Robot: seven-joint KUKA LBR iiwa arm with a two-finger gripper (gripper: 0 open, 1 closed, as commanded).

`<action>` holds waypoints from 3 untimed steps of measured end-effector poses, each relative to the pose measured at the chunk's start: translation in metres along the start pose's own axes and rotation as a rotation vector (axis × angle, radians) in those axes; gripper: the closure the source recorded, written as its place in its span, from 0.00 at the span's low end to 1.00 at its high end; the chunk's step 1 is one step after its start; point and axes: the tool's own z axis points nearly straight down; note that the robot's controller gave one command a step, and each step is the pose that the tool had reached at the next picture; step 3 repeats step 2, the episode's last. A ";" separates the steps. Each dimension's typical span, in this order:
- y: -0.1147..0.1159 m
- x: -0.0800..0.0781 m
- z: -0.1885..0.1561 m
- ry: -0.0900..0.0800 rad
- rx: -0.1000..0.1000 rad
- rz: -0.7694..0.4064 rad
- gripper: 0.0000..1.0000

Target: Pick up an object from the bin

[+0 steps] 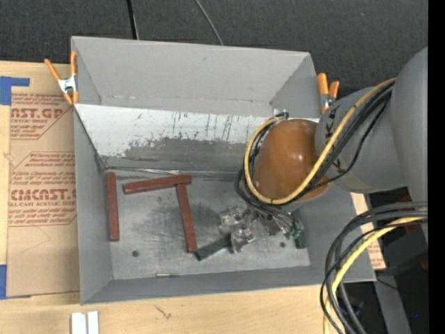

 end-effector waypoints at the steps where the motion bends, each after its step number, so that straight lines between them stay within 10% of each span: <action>1: 0.000 0.000 0.000 -0.001 0.000 0.000 1.00; 2: -0.027 -0.004 -0.173 -0.017 0.004 0.001 1.00; 3: -0.027 -0.004 -0.173 -0.017 0.004 0.001 1.00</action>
Offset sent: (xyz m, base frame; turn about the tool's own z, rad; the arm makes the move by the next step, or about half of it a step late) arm 0.0140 -0.0233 0.1719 -0.0002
